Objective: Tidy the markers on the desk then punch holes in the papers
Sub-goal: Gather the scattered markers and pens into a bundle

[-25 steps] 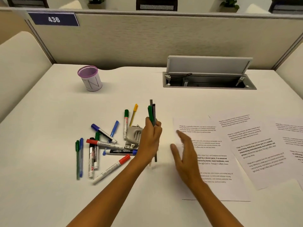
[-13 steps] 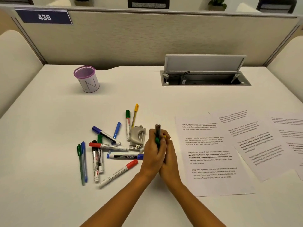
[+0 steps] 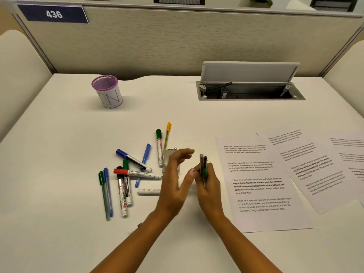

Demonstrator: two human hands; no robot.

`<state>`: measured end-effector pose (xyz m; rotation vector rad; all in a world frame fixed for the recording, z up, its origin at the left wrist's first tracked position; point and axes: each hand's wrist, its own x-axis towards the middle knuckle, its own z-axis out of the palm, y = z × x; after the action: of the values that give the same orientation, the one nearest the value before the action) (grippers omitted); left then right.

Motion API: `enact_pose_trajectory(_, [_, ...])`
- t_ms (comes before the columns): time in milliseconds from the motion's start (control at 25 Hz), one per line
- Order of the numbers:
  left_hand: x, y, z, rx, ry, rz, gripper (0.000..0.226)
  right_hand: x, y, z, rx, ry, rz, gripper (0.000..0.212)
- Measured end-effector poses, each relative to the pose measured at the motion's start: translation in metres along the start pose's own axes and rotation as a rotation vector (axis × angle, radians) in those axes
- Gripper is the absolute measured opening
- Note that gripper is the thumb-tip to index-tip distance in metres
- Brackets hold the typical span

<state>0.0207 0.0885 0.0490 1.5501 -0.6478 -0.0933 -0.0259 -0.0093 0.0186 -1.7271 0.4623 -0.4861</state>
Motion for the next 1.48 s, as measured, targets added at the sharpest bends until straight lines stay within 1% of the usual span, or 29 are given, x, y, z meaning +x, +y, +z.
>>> enact_pose_trajectory(80, [-0.013, -0.013, -0.022, 0.188, -0.022, -0.076, 0.040, -0.001, 0.000, -0.001, 0.000, -0.021, 0.007, 0.004])
enact_pose_trajectory(120, [-0.021, -0.019, -0.033, 0.314, -0.075, -0.109, 0.042, -0.002, 0.000, 0.000, 0.011, -0.016, 0.014, 0.004])
enact_pose_trajectory(160, [-0.029, -0.024, -0.043, 0.443, -0.152, -0.120, 0.048, -0.001, 0.000, 0.000, 0.022, 0.004, 0.024, 0.006])
enact_pose_trajectory(280, [-0.045, -0.033, -0.067, 0.764, -0.386, -0.111, 0.081, 0.001, 0.000, 0.001, 0.021, 0.080, 0.052, 0.013])
enact_pose_trajectory(360, [-0.050, -0.035, -0.076, 0.906, -0.495, -0.122, 0.096, 0.000, -0.001, 0.001, 0.007, 0.103, 0.049, 0.029])
enact_pose_trajectory(400, [-0.051, -0.035, -0.080, 0.950, -0.538, -0.125, 0.098, -0.002, -0.002, 0.001, 0.001, 0.108, 0.041, 0.037])
enact_pose_trajectory(440, [-0.052, -0.034, -0.082, 0.978, -0.570, -0.125, 0.096, -0.004, -0.002, 0.000, -0.006, 0.110, 0.029, 0.043])
enact_pose_trajectory(480, [-0.051, -0.034, -0.084, 0.994, -0.586, -0.120, 0.093, -0.005, -0.002, 0.000, -0.017, 0.110, 0.015, 0.045])
enact_pose_trajectory(600, [-0.048, -0.034, -0.085, 1.007, -0.579, -0.096, 0.072, -0.010, -0.001, -0.001, -0.058, 0.110, -0.005, 0.028])
enact_pose_trajectory(680, [-0.044, -0.034, -0.083, 1.003, -0.585, -0.117, 0.056, -0.012, 0.000, -0.002, -0.092, 0.134, -0.023, 0.018])
enact_pose_trajectory(760, [-0.039, -0.035, -0.077, 1.014, -0.611, -0.191, 0.050, -0.017, 0.001, 0.000, -0.141, 0.166, -0.057, 0.015])
enact_pose_trajectory(880, [-0.030, -0.036, -0.064, 1.056, -0.676, -0.379, 0.041, -0.024, 0.000, 0.005, -0.228, 0.234, -0.064, 0.019])
enact_pose_trajectory(920, [-0.029, -0.035, -0.061, 1.037, -0.672, -0.423, 0.037, -0.027, -0.001, 0.007, -0.262, 0.258, -0.059, 0.019])
enact_pose_trajectory(960, [-0.028, -0.034, -0.059, 0.975, -0.629, -0.468, 0.033, -0.029, -0.002, 0.009, -0.282, 0.272, -0.046, 0.017])
enact_pose_trajectory(1040, [-0.026, -0.028, -0.058, 0.736, -0.450, -0.560, 0.027, -0.034, -0.006, 0.015, -0.243, 0.248, 0.033, 0.013])
enact_pose_trajectory(1120, [-0.026, -0.017, -0.056, 0.436, -0.240, -0.647, 0.026, -0.038, -0.011, 0.021, -0.147, 0.148, 0.133, 0.017])
enact_pose_trajectory(1200, [-0.024, -0.002, -0.051, 0.075, -0.103, -0.774, 0.033, -0.041, -0.017, 0.028, -0.059, -0.017, 0.203, 0.021])
enact_pose_trajectory(1280, [-0.022, 0.012, -0.044, -0.308, -0.023, -0.883, 0.035, -0.042, -0.022, 0.037, -0.046, -0.171, 0.241, 0.034])
enact_pose_trajectory(1320, [-0.019, 0.017, -0.043, -0.438, 0.007, -0.924, 0.038, -0.043, -0.024, 0.041, -0.081, -0.223, 0.239, 0.045])
enact_pose_trajectory(1400, [-0.014, 0.023, -0.044, -0.579, 0.042, -0.974, 0.045, -0.044, -0.023, 0.046, -0.177, -0.283, 0.194, 0.072])
enact_pose_trajectory(1440, [-0.012, 0.024, -0.046, -0.617, 0.040, -0.977, 0.048, -0.043, -0.021, 0.046, -0.184, -0.295, 0.172, 0.079])
enact_pose_trajectory(1480, [-0.011, 0.025, -0.048, -0.638, 0.025, -0.970, 0.050, -0.042, -0.020, 0.046, -0.171, -0.304, 0.155, 0.076])
